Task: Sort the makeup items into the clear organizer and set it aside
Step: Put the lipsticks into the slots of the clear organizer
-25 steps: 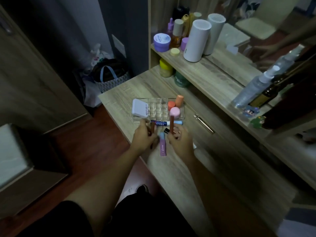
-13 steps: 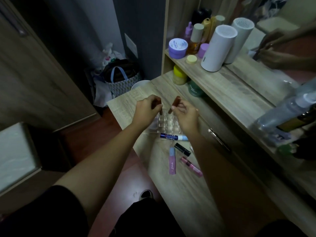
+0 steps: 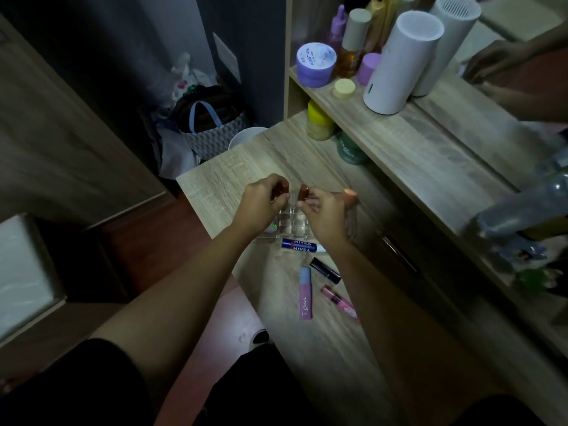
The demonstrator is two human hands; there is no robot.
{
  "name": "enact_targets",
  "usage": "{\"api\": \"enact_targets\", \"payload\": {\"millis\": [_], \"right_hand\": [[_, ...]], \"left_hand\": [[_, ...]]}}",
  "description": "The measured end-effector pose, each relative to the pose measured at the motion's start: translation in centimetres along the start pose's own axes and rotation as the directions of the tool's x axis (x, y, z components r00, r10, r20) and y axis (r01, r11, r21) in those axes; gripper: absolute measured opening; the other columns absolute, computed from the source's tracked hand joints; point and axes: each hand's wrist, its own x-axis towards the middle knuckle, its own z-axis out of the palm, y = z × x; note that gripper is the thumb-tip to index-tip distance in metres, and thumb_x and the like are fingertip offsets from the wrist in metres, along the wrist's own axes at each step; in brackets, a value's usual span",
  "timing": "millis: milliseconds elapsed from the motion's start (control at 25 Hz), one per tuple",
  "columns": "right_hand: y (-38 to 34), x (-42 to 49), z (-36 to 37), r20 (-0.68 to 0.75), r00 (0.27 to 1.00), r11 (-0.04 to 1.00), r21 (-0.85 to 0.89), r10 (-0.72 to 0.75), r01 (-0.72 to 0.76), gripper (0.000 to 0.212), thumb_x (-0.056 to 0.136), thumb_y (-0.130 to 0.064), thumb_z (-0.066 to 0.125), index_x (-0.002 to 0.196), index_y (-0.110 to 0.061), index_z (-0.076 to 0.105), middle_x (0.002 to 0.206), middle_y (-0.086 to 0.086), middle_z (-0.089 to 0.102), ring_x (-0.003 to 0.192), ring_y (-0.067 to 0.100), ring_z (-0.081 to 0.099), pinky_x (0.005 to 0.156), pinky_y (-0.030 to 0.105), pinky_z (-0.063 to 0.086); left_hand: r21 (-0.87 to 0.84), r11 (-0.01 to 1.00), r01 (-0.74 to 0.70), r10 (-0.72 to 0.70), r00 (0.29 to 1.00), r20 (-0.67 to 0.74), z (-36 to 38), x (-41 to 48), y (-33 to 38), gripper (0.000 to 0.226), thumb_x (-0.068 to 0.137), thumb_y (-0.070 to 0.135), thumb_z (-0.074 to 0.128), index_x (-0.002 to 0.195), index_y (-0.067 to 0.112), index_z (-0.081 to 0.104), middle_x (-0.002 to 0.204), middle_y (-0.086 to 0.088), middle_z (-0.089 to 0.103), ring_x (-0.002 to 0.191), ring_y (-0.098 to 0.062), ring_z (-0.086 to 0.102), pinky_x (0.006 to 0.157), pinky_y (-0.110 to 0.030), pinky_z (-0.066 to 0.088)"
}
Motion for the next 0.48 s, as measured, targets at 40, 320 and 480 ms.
{"api": "enact_targets", "payload": {"millis": [40,320,480], "right_hand": [[0.0,0.1,-0.1,0.008,1.0,1.0,0.005,0.002,-0.002,0.028,0.086,-0.007,0.064,0.114,-0.008,0.062,0.105,0.009,0.072,0.092,0.009,0.063,0.089,0.033,0.055],[-0.7,0.0,-1.2,0.021,0.999,0.997,-0.072,-0.039,0.041,0.038,0.085,-0.006,0.065,0.121,-0.007,0.057,0.113,0.011,0.068,0.101,0.018,0.066,0.086,0.023,0.052],[-1.3,-0.3,-2.3,-0.002,0.998,0.998,-0.011,-0.058,0.058,0.049,0.085,-0.005,0.064,0.131,-0.008,0.049,0.123,0.011,0.063,0.106,0.016,0.062,0.091,0.021,0.048]], "left_hand": [[-0.004,1.0,0.003,-0.003,1.0,-0.003,0.0,0.0,0.0,0.024,0.084,0.009,0.066,0.107,0.004,0.063,0.097,-0.016,0.072,0.087,-0.025,0.068,0.081,-0.033,0.055],[-0.023,0.998,0.065,-0.064,0.997,0.042,-0.5,-0.4,0.6,0.046,0.083,0.011,0.068,0.126,0.004,0.053,0.113,-0.018,0.067,0.097,-0.026,0.067,0.085,-0.033,0.054],[-0.035,0.992,0.124,-0.124,0.992,0.022,-0.9,-1.6,1.3,0.06,0.083,0.011,0.068,0.136,0.002,0.042,0.121,-0.019,0.061,0.105,-0.028,0.062,0.092,-0.04,0.053]]}}
